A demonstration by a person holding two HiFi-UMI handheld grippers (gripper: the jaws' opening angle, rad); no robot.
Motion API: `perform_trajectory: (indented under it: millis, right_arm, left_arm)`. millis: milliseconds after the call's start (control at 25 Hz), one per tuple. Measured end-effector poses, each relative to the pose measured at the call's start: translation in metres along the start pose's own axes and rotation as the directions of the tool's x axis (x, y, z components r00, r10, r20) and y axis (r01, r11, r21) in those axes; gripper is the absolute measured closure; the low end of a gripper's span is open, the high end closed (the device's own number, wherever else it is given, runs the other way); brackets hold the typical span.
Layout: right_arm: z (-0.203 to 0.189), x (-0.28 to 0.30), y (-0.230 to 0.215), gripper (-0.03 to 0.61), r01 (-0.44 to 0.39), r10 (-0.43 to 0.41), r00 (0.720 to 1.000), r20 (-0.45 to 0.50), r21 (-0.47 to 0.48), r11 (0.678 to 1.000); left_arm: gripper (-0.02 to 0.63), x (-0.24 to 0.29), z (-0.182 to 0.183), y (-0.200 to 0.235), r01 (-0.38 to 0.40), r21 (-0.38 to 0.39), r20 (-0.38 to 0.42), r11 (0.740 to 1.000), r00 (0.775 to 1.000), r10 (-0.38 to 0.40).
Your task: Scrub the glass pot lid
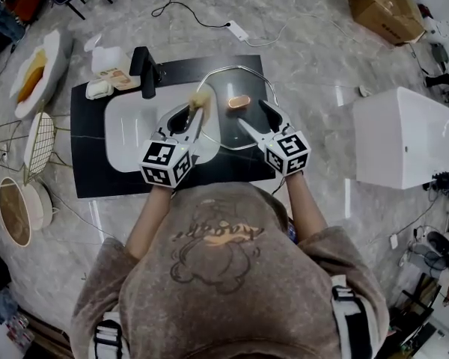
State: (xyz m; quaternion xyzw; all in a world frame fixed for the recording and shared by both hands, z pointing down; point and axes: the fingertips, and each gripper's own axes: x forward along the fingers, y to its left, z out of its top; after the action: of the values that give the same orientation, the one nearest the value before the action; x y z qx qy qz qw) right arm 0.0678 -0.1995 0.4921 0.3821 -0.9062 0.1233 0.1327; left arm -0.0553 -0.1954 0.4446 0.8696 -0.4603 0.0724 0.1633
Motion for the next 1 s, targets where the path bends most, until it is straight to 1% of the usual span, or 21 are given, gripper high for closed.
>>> perform_trajectory:
  millis: [120, 240, 520, 760, 1000]
  right_arm:
    - [-0.011, 0.014, -0.006, 0.273, -0.025, 0.022, 0.998, -0.051, -0.064, 0.998]
    - [-0.025, 0.028, -0.010, 0.273, -0.070, 0.058, 0.993, -0.105, -0.117, 0.991]
    - [-0.055, 0.060, -0.023, 0.273, -0.167, 0.127, 0.969, -0.212, -0.182, 0.969]
    - [-0.075, 0.081, -0.027, 0.267, -0.287, 0.205, 0.929, -0.308, -0.248, 0.925]
    - [-0.089, 0.099, -0.029, 0.265, -0.382, 0.276, 0.889, -0.364, -0.259, 0.887]
  left_arm:
    - [0.549, 0.000, -0.002, 0.001, -0.007, -0.005, -0.005, 1.000, 1.000, 0.007]
    - [0.549, 0.000, -0.005, 0.002, -0.016, -0.008, -0.012, 1.000, 1.000, 0.016]
    - [0.549, -0.002, -0.014, 0.009, -0.048, -0.022, -0.031, 0.999, 0.998, 0.047]
    - [0.549, -0.005, -0.019, 0.015, -0.082, -0.025, -0.054, 0.996, 0.995, 0.081]
    - [0.549, -0.010, -0.030, 0.025, -0.120, -0.040, -0.073, 0.992, 0.990, 0.117]
